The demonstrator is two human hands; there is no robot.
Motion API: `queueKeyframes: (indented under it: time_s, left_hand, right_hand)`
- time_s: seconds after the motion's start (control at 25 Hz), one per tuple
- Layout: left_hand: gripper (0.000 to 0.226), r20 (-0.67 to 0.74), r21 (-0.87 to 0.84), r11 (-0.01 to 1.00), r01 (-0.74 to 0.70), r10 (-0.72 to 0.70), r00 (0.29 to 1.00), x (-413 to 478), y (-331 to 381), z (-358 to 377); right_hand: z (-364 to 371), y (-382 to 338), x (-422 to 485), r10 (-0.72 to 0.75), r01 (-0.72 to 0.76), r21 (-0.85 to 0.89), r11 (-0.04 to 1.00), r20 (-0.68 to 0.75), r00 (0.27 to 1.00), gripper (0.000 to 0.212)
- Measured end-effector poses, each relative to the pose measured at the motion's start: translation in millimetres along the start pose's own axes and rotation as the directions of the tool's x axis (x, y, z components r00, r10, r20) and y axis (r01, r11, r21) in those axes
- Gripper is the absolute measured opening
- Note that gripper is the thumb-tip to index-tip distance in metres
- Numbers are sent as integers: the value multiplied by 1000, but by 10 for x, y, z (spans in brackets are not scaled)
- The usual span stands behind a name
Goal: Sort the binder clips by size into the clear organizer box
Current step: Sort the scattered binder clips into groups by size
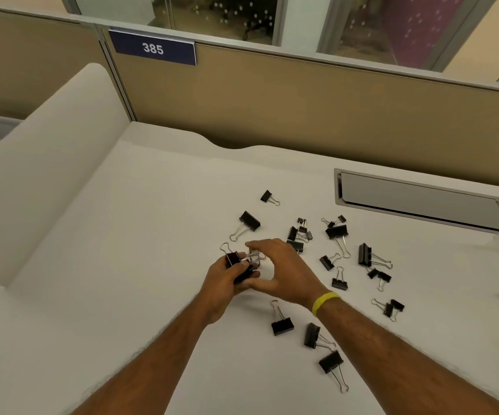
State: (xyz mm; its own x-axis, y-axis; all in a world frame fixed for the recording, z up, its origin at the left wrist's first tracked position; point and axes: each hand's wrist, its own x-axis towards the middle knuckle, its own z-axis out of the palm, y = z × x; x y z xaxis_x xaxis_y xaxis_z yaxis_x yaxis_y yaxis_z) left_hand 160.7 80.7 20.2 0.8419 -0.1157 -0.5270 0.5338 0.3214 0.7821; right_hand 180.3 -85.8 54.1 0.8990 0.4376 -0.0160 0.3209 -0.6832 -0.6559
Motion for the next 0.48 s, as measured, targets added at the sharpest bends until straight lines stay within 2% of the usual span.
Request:
queueKeyframes:
  time_s: [0.16,0.32,0.4,0.48]
  left_hand:
    - [20,-138,-30,999,-26,21,990,230,197,-170]
    - [16,-232,-28,997,-78,69,970,429,407,-297]
    - [27,-272,11,995,-99,98,957,541,463,-356]
    - [39,-303,120,988,-95,127,944,648,497,-392]
  right_hand:
    - [-99,116,340,52,-51,-58,997,14,999,51]
    - [-114,215,815,126,-97,-223,970,119,985,63]
    - [-94,272,1019,148,-78,-316,945,203,968,73]
    - [-81,345,1151,180,-67,-380,923,271,946,80]
